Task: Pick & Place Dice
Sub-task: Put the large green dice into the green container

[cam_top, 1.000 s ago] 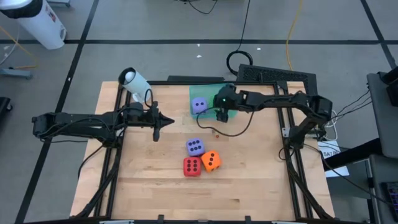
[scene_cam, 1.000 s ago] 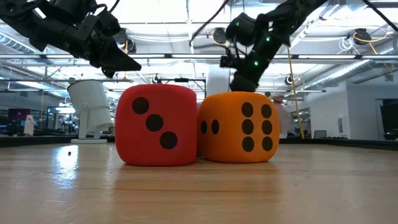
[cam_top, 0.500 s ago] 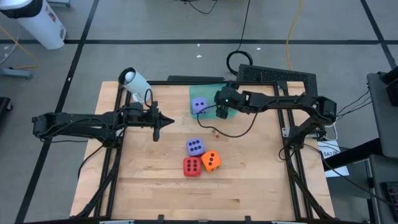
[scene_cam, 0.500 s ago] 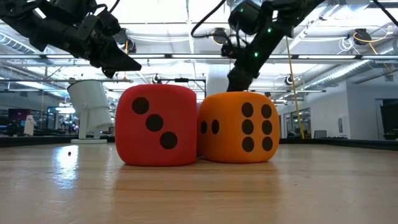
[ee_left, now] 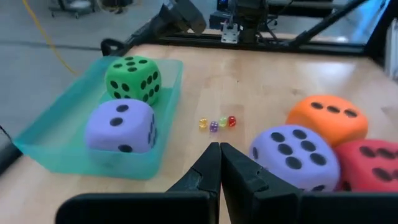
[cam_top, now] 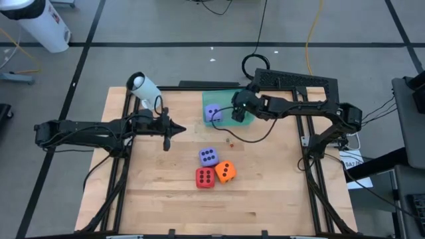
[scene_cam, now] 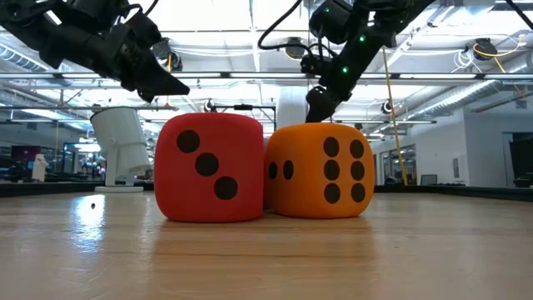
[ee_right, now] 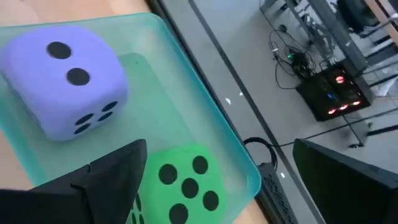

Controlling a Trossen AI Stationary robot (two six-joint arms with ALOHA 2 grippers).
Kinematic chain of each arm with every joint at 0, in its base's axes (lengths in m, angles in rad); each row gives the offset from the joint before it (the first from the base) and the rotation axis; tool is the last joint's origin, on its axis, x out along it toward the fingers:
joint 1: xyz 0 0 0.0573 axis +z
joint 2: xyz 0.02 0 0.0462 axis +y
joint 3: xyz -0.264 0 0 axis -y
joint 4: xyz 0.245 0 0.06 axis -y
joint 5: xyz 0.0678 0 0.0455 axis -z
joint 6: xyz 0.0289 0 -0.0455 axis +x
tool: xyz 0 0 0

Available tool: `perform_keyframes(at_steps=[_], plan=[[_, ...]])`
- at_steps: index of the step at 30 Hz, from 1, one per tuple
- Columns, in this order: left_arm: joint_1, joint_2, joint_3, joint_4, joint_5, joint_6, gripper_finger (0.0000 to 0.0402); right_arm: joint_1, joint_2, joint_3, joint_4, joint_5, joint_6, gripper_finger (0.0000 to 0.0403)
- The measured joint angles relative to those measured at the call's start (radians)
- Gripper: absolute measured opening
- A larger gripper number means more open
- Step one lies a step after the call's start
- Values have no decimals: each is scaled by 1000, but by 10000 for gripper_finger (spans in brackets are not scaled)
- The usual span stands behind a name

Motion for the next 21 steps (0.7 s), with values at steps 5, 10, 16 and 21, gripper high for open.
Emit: perform_keyframes(at_steps=[5,10,16,21], plan=[[2,-1,0,57,-139,63,19,-104,0,6,-10,-228,-35,393],[23,-2,0,19,-182,75,19,-176,0,30,-29,-393,-60,393],[137,-30,0,113,-179,-25,19,-226,-2,231,-316,-388,-10,393],[262,-94,36,138,82,-61,6,-273,0,362,-480,-480,-36,393]])
